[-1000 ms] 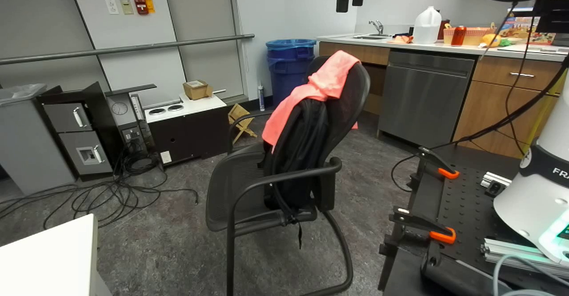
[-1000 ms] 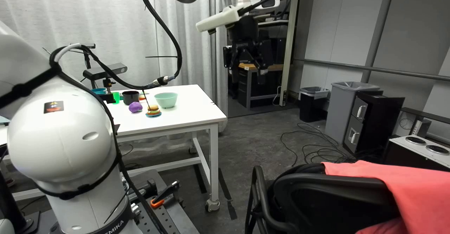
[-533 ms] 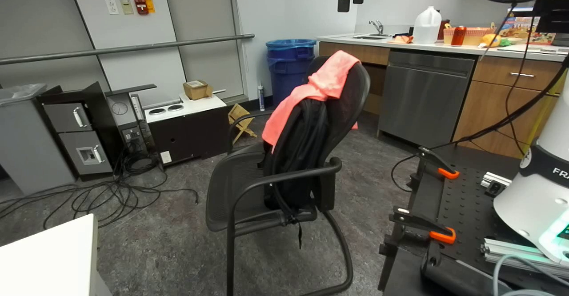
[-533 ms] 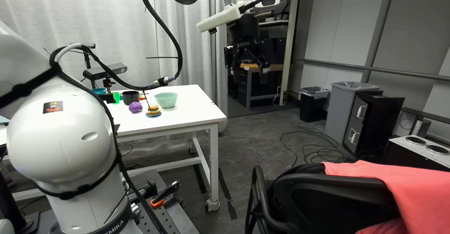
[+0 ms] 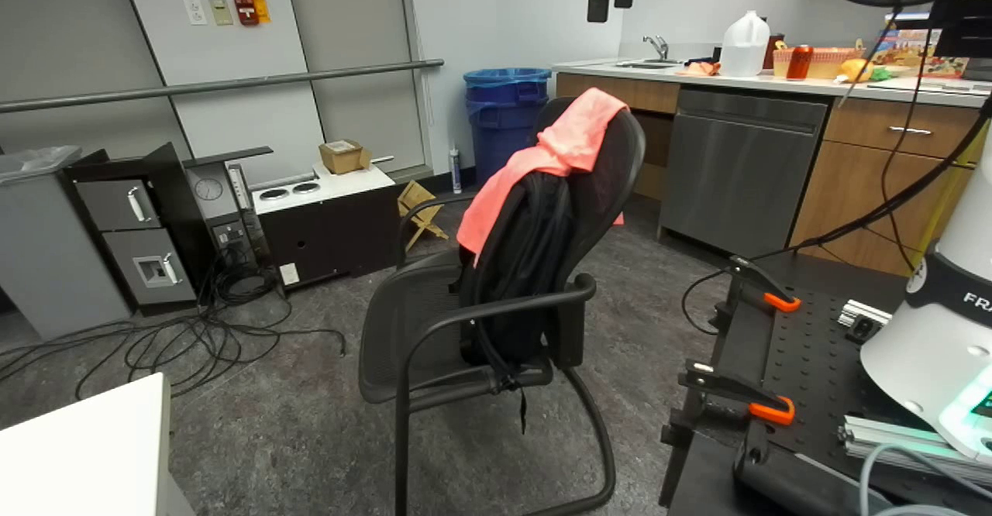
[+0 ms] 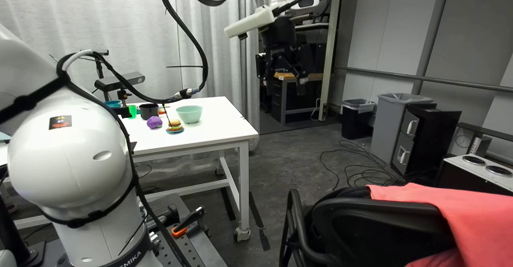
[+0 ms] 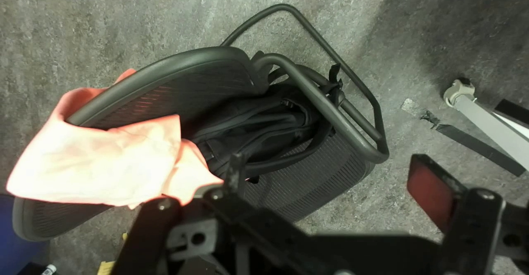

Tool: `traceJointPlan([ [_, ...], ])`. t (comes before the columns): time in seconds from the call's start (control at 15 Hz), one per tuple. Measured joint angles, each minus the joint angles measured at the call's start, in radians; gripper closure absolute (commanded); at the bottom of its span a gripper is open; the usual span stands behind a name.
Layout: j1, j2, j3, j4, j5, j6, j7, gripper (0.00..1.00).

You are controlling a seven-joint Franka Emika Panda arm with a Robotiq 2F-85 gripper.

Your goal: Put the orange shirt on the seat of the chair

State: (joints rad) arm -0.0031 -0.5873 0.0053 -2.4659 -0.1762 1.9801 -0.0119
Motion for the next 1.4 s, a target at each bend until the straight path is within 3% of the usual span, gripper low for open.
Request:
traceJointPlan([
  [0.73,-0.019,0.000,0.015,-0.006,-0.149,0.071,0.048,0.00],
  [1.13,-0.062,0.244,0.032,0.248,-0.234,0.128,0.121,0.00],
  [1.4,-0.064,0.287,0.033,0.282,-0.235,0.128,0.127,0.00],
])
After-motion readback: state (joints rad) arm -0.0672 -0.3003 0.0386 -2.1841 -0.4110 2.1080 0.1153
